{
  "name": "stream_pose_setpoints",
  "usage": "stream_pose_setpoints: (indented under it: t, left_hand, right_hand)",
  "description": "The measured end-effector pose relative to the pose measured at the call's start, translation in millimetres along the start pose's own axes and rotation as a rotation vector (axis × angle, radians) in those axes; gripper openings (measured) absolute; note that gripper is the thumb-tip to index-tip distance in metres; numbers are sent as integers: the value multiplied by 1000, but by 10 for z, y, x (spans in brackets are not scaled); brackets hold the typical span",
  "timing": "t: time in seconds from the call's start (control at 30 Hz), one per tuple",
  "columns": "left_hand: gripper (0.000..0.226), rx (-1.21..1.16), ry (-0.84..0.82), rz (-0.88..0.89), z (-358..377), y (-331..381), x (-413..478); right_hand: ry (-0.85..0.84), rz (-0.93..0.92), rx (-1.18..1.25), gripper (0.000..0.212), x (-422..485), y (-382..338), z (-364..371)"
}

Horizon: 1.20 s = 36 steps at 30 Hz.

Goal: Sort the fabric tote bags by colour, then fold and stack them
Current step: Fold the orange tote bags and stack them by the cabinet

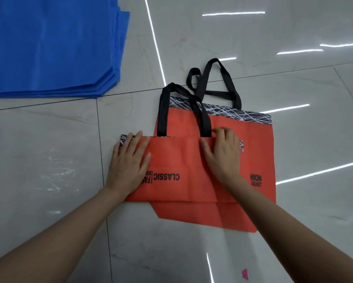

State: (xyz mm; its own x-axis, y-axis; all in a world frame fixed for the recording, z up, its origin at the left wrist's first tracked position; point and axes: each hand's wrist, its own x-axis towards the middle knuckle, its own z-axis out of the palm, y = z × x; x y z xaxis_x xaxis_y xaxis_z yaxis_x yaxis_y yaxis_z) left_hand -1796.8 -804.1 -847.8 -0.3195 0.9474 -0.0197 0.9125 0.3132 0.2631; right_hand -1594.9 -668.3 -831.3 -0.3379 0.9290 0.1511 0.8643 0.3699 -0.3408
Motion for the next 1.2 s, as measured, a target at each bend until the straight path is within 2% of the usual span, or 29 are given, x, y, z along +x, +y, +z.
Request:
stream_pose_setpoints:
  t: [0.13,0.23,0.33,0.4,0.5,0.63,0.73,0.87,1.0,1.07,1.13,1.2]
  left_hand:
    - [54,10,-18,-12,40,-28,-4]
    - [53,-8,-16,-11,36,-42,-11]
    - [52,-18,-21,-13,38,-38,-9]
    - [53,-24,-27,-16,31,-36,-2]
    - [54,-22,-32,-13,17,-36,-5]
    - [56,-38,-49,-22,-36,-22,13]
    - [56,28,-88,-1,-101,-4,34]
    - [54,127,-110,-4,-169,29,35]
    - [49,235,-73,7,-248,50,-35]
    - [40,259,-13,-33,-341,76,-90]
    - [37,223,-1,-127,-471,123,-116]
    - [37,151,-7,-194,-557,151,-77]
  right_hand:
    - [-148,193,117,58,451,-279,86]
    - [-256,242,230,50,776,-480,120]
    - [-311,215,487,52,969,-666,58]
    - [-270,171,657,54,1007,-766,-54]
    - [-205,-6,733,55,851,-834,-315]
    - [-100,-447,500,48,229,-661,-529]
    - [-101,-597,299,43,-334,-416,-455]
    - [0,-523,59,28,-971,-107,-234]
    - [-112,-418,-183,60,-1336,51,-91]
    - [-165,-343,-145,68,-1373,77,-82]
    - [-207,-304,-55,62,-1317,90,-107]
    - [-265,-344,0,56,-1204,128,-137]
